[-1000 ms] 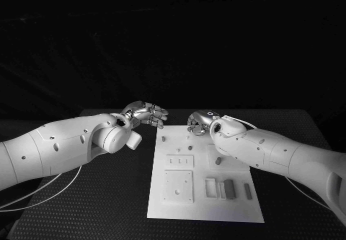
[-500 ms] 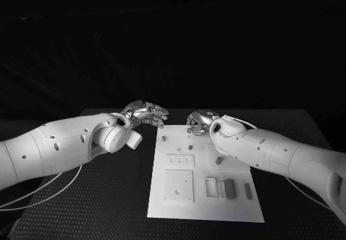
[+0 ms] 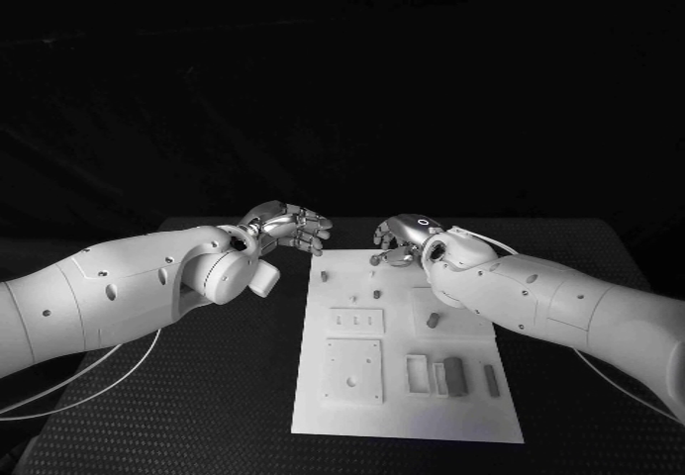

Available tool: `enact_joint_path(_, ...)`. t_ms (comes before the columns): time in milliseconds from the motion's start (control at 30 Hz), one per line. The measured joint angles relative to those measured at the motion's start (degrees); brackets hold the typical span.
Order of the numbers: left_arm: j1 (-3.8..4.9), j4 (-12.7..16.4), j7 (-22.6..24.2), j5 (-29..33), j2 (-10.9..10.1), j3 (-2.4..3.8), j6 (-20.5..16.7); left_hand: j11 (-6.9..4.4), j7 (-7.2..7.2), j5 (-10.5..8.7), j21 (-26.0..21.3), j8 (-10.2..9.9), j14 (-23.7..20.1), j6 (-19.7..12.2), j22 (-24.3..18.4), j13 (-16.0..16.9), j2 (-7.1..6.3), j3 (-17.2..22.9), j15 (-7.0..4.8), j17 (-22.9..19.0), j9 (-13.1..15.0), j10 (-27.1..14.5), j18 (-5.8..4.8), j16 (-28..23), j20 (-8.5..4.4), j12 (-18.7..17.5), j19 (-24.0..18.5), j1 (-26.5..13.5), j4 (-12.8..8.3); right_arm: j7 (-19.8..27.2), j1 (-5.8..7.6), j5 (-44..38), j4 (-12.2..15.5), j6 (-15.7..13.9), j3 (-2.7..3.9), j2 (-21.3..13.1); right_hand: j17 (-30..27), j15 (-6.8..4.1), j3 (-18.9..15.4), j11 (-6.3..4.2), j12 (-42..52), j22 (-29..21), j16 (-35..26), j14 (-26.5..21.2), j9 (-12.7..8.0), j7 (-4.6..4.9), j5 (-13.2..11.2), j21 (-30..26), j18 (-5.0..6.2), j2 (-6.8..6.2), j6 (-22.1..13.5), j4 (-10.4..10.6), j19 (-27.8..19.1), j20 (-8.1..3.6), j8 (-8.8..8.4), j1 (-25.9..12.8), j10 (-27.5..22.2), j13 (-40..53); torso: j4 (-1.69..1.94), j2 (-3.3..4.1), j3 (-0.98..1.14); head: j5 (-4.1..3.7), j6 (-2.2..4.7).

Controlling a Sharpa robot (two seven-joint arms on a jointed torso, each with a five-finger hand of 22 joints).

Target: Assemble the parts on the task board

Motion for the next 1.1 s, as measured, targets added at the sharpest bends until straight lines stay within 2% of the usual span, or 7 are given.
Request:
enact_joint_path(167, 0.01, -0.29, 0.21, 0.0, -0.53, 0.0, 0.06, 0.0, 0.0, 0.0, 0.0, 0.0, 0.0, 0.0, 0.0, 0.06, -0.26, 0.0, 0.0, 0.07, 0.0, 0.0, -0.02, -0.22, 0.0, 0.0, 0.0, 0.26, 0.0, 0.31, 1.94, 1.14, 5.88, -0.93, 2.67, -4.14, 0.0, 0.22, -0.7, 0.51, 0.09, 0.0, 0.0, 0.23, -0.04, 0.37, 0.0, 0.0, 0.0, -1.96, 0.36, 0.7, 0.0, 0.0, 0.61, -1.09, 0.58, -0.47, -0.13, -0.04, -0.01, -0.12, 0.53)
enact_joint_path(267, 0.02, -0.52, 0.45, 0.0, -0.57, 0.0, 0.18, 0.0, 0.0, 0.0, -0.23, 0.0, 0.0, 0.0, 0.08, 0.18, -0.26, 0.0, 0.0, 0.23, 0.03, 0.0, -0.03, -0.42, 0.0, 0.0, 0.0, 0.26, 0.0, 0.55, 3.0, 1.8, 8.82, -0.8, 3.3, -6.91, -0.16, 0.23, -1.2, 0.07, 0.7, 0.0, 0.0, 0.23, -0.01, 0.45, 0.0, 0.0, -0.01, -2.66, 1.18, 1.2, 0.01, 0.01, 1.02, -1.8, 1.86, -0.47, -0.24, -0.06, 0.01, -0.25, 0.91)
enact_joint_path(433, 0.03, -0.67, 0.86, 0.0, -0.77, 0.01, 0.58, 0.0, 0.19, 0.0, -0.23, 0.53, 0.0, 0.86, 0.19, 0.47, -0.26, 0.0, 0.0, 0.58, 0.36, 0.43, -0.08, -0.76, 0.0, -0.24, 0.0, 0.26, 0.0, 0.59, 4.79, 2.33, 10.42, 0.62, 3.55, -11.04, -0.32, -0.37, -1.91, -0.46, 1.97, 0.0, -0.36, 0.1, 0.05, 0.65, 0.0, 0.0, 0.04, -3.97, 1.74, 1.91, 0.0, 0.03, 1.3, -3.09, 4.39, 0.22, -0.46, -0.15, 0.09, -0.38, 1.43)
enact_joint_path(600, 0.04, -1.04, 1.07, -0.01, -0.78, 0.01, 0.73, -0.2, 0.11, 0.0, -0.23, 0.67, 0.04, 1.13, 0.24, 0.55, -0.26, 0.0, 0.05, 0.67, 0.42, 0.63, -0.14, -0.88, 0.0, -0.24, 0.0, 0.26, 0.0, 0.51, 5.12, 2.19, 9.05, 3.25, 3.53, -13.17, -0.43, -2.21, -2.84, -2.49, 7.42, 0.0, -0.67, -0.32, 0.05, -0.02, 0.0, -0.46, 1.12, -5.58, 1.86, 2.21, 0.0, 0.03, 1.3, -2.92, 8.09, 6.56, -0.8, -0.25, 0.17, -0.57, 1.87)
enact_joint_path(667, 0.04, -1.07, 1.12, -0.01, -0.72, 0.01, 0.76, -0.2, 0.11, 0.0, -0.23, 0.67, 0.05, 1.13, 0.24, 0.55, -0.26, 0.0, 0.04, 0.71, 0.42, 0.63, -0.15, -0.88, 0.0, -0.24, 0.0, 0.26, 0.0, 0.43, 5.11, 1.99, 7.67, 4.64, 3.5, -13.28, 0.15, -2.68, -3.75, -3.55, 15.96, 0.0, 0.15, -0.42, 0.13, -1.31, 0.14, -0.47, 1.67, -5.87, 1.62, 2.29, 0.37, 0.08, 1.3, -2.61, 7.12, 17.17, -0.99, -0.32, 0.24, -0.57, 1.97)
enact_joint_path(733, 0.04, -1.13, 1.14, -0.02, -0.6, 0.01, 0.79, -0.2, 0.11, 0.0, -0.23, 0.67, 0.04, 1.13, 0.31, 0.61, -0.26, 0.0, 0.05, 0.77, 0.42, 0.63, -0.17, -0.88, 0.0, -0.24, 0.0, 0.26, 0.0, 0.39, 5.1, 1.74, 6.56, 6.17, 3.49, -13.22, 1.21, -3.07, -4.19, -3.77, 25.08, 0.0, 1.48, -0.45, 0.13, -1.35, 0.22, -0.47, 1.98, -6.76, 1.58, 2.44, 0.78, -0.14, 1.3, -2.75, 3.51, 27.47, -1.12, -0.38, 0.35, -0.53, 2.02)
enact_joint_path(1100, 0.02, -1.75, 1.16, -0.03, -0.01, -0.01, 0.97, -0.2, 0.11, 0.0, -0.45, 0.67, 0.05, 1.13, 0.38, 0.6, -0.49, 0.0, 0.05, 1.01, 0.35, 0.63, 0.29, -1.29, 0.0, -0.24, 0.0, 0.02, 0.0, 0.34, 2.69, -0.33, 0.58, 9.24, 3.06, -10.52, 7.55, -3.06, -3.7, -3.83, 48.6, 0.0, 9.24, -1.25, 0.6, -1.14, 0.22, 3.24, 1.87, -7.15, 1.19, 2.92, 1.25, -0.63, 1.0, -3.14, -1.61, 44.57, -1.24, -0.45, 0.54, -0.93, 2.41)
